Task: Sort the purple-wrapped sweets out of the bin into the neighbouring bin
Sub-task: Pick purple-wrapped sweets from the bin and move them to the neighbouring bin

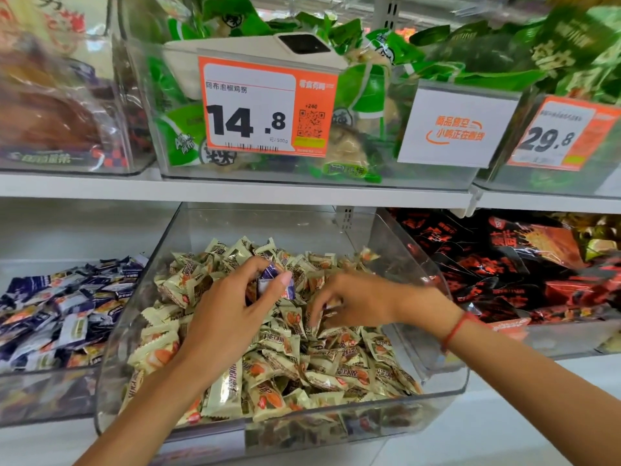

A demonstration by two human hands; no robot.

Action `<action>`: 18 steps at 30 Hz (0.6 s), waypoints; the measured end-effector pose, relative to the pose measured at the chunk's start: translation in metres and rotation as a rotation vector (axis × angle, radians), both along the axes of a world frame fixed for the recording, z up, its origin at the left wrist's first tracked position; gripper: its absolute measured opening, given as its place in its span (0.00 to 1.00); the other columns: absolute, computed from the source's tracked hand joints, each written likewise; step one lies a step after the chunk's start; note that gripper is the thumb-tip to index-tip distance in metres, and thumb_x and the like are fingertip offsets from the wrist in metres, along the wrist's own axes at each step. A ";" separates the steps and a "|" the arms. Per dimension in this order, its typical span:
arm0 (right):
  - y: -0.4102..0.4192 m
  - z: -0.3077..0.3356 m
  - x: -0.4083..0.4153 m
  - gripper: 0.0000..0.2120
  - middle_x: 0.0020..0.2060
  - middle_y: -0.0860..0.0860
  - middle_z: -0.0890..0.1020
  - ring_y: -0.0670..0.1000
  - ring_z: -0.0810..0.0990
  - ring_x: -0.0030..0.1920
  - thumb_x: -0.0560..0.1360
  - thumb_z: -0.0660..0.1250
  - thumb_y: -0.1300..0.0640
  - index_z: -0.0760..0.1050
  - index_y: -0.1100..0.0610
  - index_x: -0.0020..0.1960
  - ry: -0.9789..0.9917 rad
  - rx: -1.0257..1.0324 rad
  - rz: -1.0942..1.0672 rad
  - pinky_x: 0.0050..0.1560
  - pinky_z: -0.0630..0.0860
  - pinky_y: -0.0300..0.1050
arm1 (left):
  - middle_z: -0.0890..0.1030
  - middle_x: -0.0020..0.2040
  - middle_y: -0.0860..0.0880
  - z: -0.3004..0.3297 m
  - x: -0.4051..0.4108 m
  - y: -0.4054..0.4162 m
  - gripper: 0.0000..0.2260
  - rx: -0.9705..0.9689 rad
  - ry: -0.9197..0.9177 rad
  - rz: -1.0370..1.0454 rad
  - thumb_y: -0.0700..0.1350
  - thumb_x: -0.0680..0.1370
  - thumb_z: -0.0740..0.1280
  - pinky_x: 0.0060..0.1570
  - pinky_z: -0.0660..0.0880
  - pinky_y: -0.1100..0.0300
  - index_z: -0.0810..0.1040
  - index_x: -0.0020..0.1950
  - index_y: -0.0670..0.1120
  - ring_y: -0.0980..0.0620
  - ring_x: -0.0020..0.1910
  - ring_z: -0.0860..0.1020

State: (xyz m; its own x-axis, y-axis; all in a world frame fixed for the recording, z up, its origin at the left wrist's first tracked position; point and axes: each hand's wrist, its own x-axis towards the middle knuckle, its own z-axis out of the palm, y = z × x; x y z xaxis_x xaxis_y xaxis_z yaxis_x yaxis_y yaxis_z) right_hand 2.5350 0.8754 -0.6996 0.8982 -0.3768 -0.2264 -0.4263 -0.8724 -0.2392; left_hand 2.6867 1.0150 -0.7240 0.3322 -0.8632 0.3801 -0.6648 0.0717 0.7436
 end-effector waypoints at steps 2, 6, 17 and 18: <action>0.000 -0.014 0.005 0.16 0.65 0.46 0.76 0.50 0.75 0.63 0.74 0.71 0.57 0.79 0.46 0.60 0.153 -0.022 0.045 0.64 0.71 0.50 | 0.81 0.35 0.50 0.000 0.000 0.001 0.18 0.005 -0.008 0.005 0.66 0.72 0.56 0.36 0.77 0.47 0.74 0.52 0.57 0.44 0.34 0.80; 0.000 -0.026 0.011 0.17 0.65 0.47 0.75 0.52 0.73 0.64 0.74 0.71 0.54 0.77 0.46 0.63 0.178 -0.181 0.088 0.58 0.70 0.47 | 0.81 0.35 0.49 0.000 0.000 0.001 0.16 0.000 -0.001 -0.007 0.66 0.71 0.56 0.37 0.76 0.46 0.73 0.49 0.58 0.44 0.34 0.80; 0.013 -0.004 -0.011 0.09 0.41 0.51 0.79 0.46 0.76 0.35 0.79 0.63 0.52 0.75 0.57 0.55 -0.588 0.963 -0.536 0.35 0.71 0.38 | 0.82 0.36 0.48 -0.001 0.000 0.001 0.20 0.011 0.016 -0.005 0.68 0.70 0.55 0.36 0.76 0.43 0.74 0.51 0.57 0.42 0.36 0.81; 0.016 -0.003 -0.011 0.09 0.44 0.52 0.80 0.47 0.78 0.38 0.77 0.65 0.54 0.75 0.57 0.55 -0.677 1.105 -0.555 0.35 0.73 0.36 | 0.82 0.36 0.48 -0.001 0.000 0.001 0.20 0.014 0.010 -0.003 0.68 0.70 0.55 0.35 0.76 0.43 0.74 0.51 0.56 0.42 0.36 0.81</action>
